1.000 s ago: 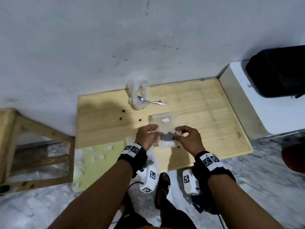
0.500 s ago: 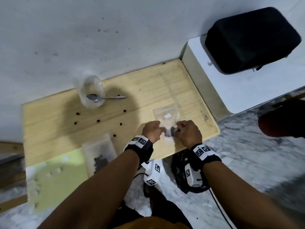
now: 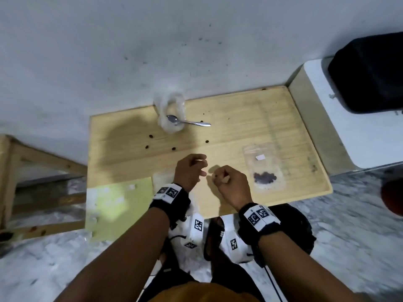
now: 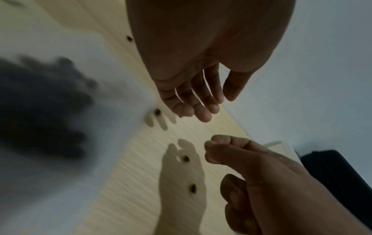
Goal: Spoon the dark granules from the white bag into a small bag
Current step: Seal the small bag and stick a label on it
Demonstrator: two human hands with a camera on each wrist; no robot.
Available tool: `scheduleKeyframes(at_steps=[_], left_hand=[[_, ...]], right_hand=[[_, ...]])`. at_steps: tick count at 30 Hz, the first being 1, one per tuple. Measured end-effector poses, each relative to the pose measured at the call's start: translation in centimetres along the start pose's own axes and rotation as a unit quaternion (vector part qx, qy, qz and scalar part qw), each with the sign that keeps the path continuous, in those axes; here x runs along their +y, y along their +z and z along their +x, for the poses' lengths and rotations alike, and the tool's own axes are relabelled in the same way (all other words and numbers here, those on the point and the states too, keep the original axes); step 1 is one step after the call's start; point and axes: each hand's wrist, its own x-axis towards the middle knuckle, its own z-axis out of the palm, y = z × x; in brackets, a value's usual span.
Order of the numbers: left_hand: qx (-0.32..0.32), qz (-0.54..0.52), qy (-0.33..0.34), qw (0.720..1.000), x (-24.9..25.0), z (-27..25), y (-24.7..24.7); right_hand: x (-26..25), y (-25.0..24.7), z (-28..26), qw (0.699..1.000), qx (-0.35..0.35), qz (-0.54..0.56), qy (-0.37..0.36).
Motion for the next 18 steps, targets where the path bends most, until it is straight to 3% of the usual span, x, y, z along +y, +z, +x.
scheduleKeyframes(at_steps=[5, 10, 13, 18], left_hand=[[0.100, 0.006, 0.008, 0.995, -2.4, -1.9, -7.8], [0.142, 0.072, 0.019, 0.987, -5.9, -3.1, -12.7], [0.127, 0.103, -0.026, 0.986, -7.2, -3.6, -14.0], [0.046, 0.040, -0.062, 0.996, -7.9, -4.0, -14.0]], right_hand=[[-2.9, 5.3, -1.9, 0.994, -0.093, -0.057, 0.010], [-4.1, 8.2, -3.2, 0.986, -0.092, -0.123, 0.058], [-4.5, 8.8, -3.5, 0.984, -0.083, -0.142, 0.065], [-5.0, 8.9, -4.1, 0.985, -0.042, -0.149, 0.079]])
